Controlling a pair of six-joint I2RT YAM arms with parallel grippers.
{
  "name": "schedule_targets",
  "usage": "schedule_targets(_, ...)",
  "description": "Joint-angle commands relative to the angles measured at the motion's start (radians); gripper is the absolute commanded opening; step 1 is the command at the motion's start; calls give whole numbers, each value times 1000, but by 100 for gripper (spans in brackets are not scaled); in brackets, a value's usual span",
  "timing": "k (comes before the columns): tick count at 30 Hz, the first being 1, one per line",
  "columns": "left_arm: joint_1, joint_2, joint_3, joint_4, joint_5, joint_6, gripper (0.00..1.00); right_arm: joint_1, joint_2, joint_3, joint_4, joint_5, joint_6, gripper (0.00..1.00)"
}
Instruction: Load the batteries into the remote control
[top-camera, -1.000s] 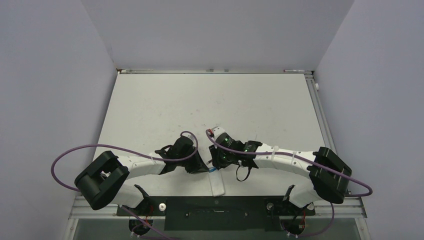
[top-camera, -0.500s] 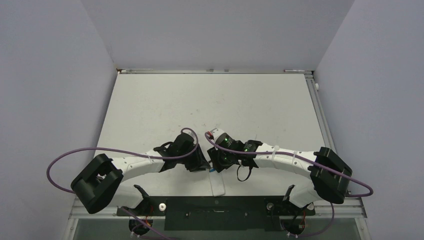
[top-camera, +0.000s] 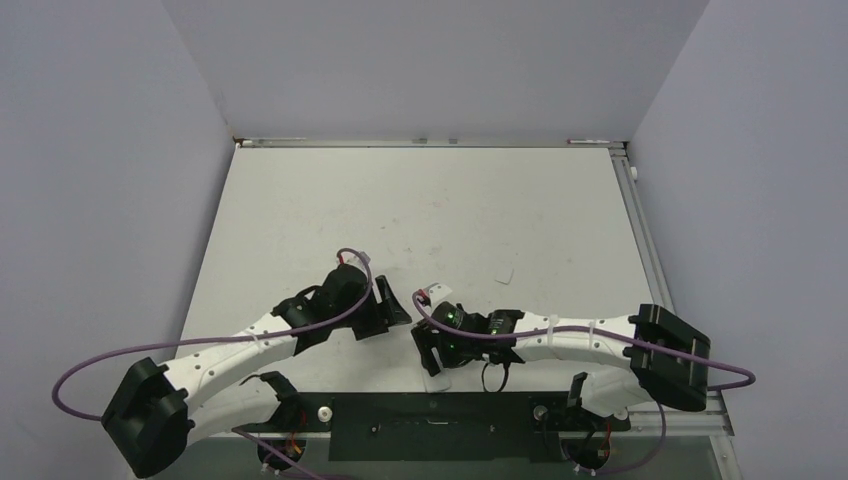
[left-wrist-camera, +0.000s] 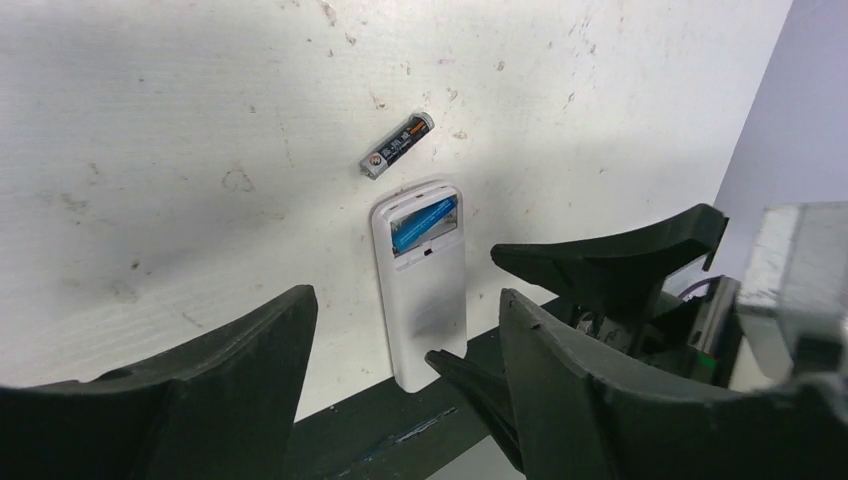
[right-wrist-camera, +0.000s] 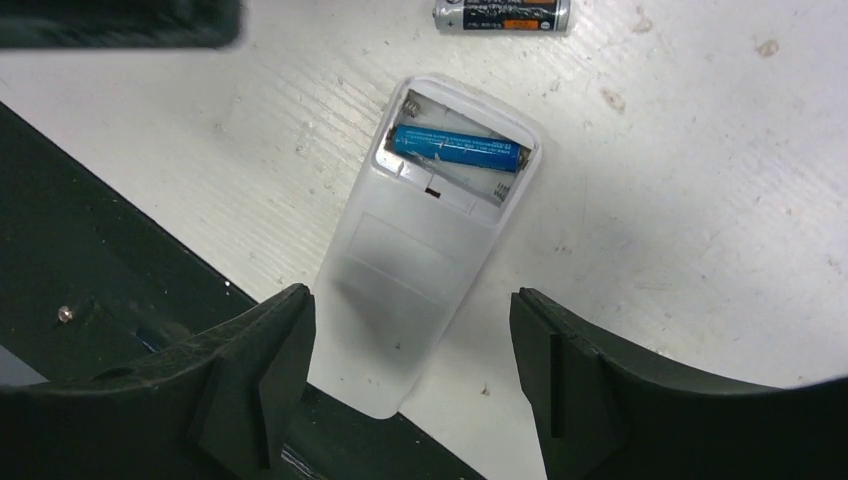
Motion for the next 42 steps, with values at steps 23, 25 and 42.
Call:
schedule_targets(23,28,-385,-40,-274,-106,16,90,242,231,101,-112,383,343,63)
schedule_targets(25,29,-392,-45,-274,-108,16,90,262,259,132,-162,420,358,61)
schedule_targets(42,36,-439,-49,-302,-107,21,91,259,167,177,-146,410,342,9)
